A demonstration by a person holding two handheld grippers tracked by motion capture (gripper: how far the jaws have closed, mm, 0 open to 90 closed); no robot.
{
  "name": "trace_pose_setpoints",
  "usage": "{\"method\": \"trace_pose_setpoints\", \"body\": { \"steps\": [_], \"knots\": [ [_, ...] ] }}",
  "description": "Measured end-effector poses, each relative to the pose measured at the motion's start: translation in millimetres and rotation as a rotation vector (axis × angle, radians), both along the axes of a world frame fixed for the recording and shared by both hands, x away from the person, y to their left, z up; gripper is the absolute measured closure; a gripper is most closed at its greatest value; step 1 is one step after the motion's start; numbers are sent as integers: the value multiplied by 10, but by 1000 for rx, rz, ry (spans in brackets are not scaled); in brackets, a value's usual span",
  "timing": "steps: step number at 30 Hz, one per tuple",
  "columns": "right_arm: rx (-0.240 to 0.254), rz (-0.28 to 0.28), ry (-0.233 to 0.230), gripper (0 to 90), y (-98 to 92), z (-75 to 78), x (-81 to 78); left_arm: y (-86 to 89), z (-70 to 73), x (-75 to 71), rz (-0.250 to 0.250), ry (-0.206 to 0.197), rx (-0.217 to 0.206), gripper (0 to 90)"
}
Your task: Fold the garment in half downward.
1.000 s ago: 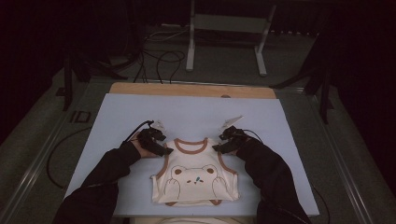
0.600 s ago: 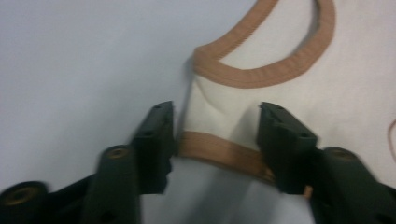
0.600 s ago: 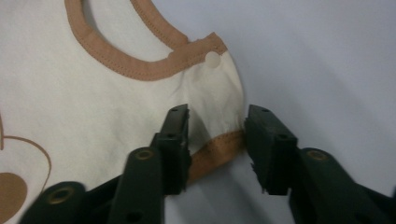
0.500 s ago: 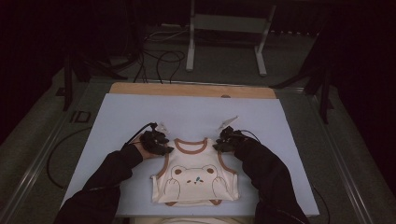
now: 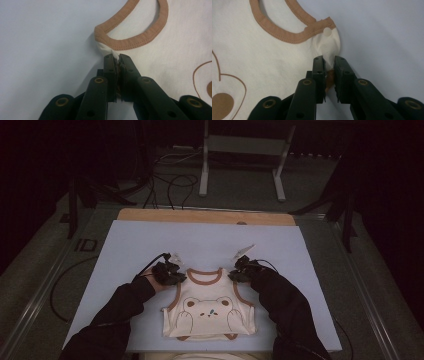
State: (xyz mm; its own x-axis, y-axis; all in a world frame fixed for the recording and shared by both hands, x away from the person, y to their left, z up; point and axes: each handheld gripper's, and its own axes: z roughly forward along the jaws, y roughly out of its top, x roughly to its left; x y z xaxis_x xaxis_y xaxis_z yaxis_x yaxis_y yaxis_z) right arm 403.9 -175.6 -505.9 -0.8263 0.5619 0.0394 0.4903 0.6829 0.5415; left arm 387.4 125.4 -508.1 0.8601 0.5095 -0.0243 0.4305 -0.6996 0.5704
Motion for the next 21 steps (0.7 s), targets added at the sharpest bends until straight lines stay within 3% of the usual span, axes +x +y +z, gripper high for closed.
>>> {"method": "trace_pose_setpoints", "body": {
  "steps": [8,11,21],
  "knots": [
    [1,6,-6,816,9,3,-3,23,1,27,-15,17,-14,862],
    [-5,17,-3,816,2,7,3,43,4,56,-14,42,-28,863],
    [7,13,-16,816,-25,113,-2,89,117,68,-20,3,-53,863]
  ]
}}
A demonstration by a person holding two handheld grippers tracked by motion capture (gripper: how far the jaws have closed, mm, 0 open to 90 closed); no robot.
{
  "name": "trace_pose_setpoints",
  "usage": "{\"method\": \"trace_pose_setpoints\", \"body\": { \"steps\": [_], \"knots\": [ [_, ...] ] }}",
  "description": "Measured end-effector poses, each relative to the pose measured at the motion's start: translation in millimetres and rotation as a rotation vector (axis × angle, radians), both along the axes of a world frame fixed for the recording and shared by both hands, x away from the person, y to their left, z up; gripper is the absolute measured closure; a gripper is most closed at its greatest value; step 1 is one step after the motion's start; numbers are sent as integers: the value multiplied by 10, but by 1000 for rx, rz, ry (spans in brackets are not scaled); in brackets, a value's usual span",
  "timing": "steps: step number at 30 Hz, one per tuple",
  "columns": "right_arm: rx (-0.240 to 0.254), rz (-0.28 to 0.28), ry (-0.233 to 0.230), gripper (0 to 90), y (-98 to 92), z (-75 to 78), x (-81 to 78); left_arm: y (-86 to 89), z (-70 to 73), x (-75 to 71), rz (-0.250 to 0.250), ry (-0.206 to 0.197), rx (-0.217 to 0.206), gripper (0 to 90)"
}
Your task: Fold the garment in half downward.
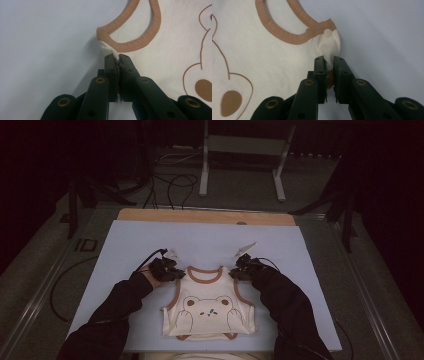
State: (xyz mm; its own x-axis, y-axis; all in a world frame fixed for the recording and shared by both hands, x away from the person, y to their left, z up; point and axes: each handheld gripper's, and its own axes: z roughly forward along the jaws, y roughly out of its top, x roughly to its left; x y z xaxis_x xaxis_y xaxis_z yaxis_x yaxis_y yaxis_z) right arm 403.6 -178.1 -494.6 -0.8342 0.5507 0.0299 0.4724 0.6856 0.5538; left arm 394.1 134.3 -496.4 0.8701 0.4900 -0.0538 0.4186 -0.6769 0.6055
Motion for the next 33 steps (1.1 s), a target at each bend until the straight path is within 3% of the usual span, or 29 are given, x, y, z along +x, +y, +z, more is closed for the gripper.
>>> {"method": "trace_pose_setpoints", "body": {
  "steps": [5,6,12,26,33],
  "knots": [
    [8,2,-16,816,-6,99,-12,-1,113,-7,-11,-11,-5,865],
    [11,14,-43,816,-5,149,-14,0,145,-2,-14,-2,-11,866],
    [14,18,-75,816,-1,268,-24,3,262,1,-17,-20,-27,867],
    [35,9,-163,816,-12,655,19,64,691,47,-12,-106,-87,867],
    [36,2,-204,816,9,837,86,69,859,88,-8,-145,-95,866]
  ]
}}
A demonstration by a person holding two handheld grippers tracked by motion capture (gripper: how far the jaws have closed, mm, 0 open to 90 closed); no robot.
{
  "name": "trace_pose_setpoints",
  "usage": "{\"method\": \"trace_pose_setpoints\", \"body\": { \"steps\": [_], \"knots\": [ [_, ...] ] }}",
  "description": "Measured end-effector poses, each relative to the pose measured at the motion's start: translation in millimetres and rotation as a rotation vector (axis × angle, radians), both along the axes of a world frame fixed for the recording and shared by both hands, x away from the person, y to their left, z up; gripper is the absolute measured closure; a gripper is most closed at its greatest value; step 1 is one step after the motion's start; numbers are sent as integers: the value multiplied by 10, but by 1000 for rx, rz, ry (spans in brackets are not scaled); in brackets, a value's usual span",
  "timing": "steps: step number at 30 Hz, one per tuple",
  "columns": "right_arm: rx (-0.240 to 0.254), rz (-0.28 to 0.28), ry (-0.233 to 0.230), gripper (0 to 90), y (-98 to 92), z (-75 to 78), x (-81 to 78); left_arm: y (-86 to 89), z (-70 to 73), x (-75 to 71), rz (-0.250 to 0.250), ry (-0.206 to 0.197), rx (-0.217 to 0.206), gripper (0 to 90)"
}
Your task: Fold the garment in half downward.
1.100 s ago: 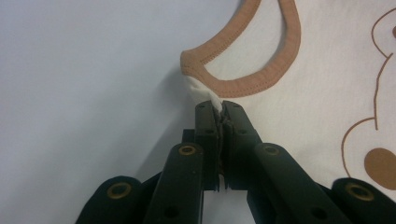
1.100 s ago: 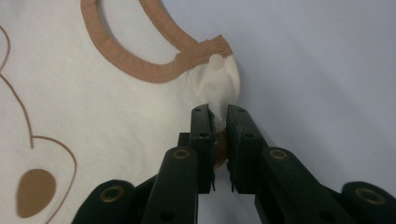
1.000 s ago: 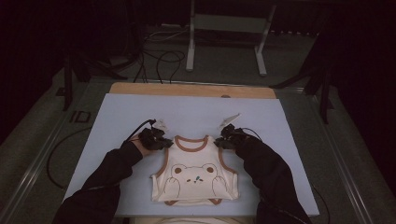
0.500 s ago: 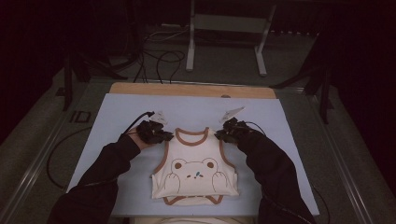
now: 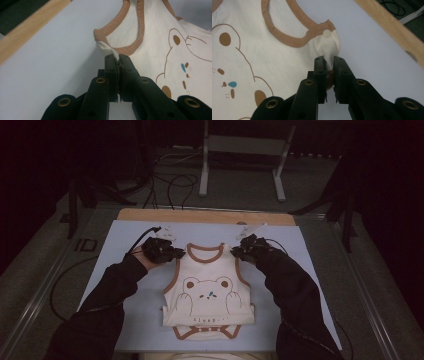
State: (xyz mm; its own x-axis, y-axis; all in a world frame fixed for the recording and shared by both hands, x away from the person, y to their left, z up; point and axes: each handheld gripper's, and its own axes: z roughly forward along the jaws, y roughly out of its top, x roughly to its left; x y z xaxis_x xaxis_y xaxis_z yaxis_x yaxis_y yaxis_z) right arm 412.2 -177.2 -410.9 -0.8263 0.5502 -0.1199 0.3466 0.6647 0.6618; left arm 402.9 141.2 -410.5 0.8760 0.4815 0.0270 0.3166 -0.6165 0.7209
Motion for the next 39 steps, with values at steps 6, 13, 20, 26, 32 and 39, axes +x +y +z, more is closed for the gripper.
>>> {"method": "trace_pose_setpoints", "body": {
  "steps": [6,13,20,26,32,39],
  "knots": [
    [7,-10,-39,816,15,165,57,22,140,57,11,-27,-18,866],
    [19,-24,-81,816,22,366,125,29,347,127,17,-63,-42,866],
    [22,-34,-128,816,24,558,178,25,509,154,27,-107,-68,866],
    [37,-46,-162,816,3,732,195,47,615,157,37,-138,-91,866],
    [56,-50,-191,816,-19,855,166,85,709,138,43,-167,-122,865],
    [42,-23,-196,816,14,793,45,94,631,40,39,-173,-126,866]
  ]
}}
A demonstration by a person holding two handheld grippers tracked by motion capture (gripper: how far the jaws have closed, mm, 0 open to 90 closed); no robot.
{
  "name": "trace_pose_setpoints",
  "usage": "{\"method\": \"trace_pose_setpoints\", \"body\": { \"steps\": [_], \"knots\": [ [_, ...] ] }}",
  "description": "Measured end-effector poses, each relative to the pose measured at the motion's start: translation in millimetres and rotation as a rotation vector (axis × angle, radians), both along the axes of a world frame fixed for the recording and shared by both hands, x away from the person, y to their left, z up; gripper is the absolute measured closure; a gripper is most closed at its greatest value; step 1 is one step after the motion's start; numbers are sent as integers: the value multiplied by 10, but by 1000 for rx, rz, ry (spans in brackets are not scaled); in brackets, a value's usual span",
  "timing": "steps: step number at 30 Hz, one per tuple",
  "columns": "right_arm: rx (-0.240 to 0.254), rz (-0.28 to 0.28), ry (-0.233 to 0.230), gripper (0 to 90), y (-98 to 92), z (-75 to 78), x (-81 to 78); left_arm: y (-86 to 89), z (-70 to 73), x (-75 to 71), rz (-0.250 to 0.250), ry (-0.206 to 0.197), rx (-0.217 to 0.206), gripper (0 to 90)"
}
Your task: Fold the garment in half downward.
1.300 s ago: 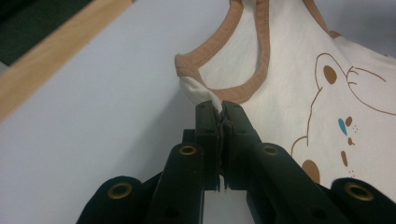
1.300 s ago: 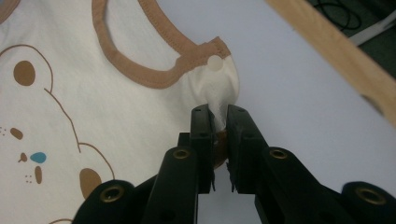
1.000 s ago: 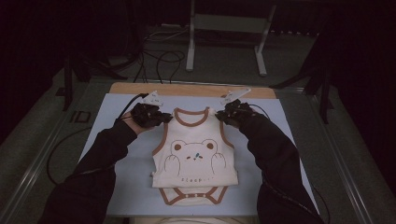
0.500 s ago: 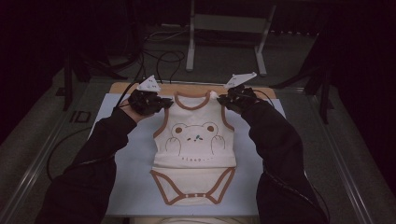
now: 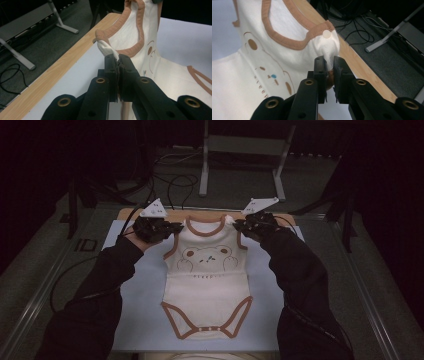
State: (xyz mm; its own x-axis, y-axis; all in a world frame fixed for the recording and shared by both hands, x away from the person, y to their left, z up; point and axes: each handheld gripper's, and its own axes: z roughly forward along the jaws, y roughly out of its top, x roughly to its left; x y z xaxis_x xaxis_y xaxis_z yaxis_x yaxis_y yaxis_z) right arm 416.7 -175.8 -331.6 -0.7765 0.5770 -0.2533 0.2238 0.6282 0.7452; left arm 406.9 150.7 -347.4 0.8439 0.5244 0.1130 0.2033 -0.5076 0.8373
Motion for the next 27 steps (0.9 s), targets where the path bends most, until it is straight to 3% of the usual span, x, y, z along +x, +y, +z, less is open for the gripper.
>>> {"method": "trace_pose_setpoints", "body": {
  "steps": [7,18,20,27],
  "knots": [
    [-8,20,7,815,5,-153,-152,-8,-125,-107,-18,8,3,865],
    [14,28,8,816,-68,-250,-328,-10,-188,-253,-45,12,-19,865],
    [38,35,14,815,-91,-271,-394,-18,-203,-278,-48,14,-17,866],
    [40,58,10,815,-118,-320,-540,-24,-226,-372,-67,15,-14,866]
  ]
}}
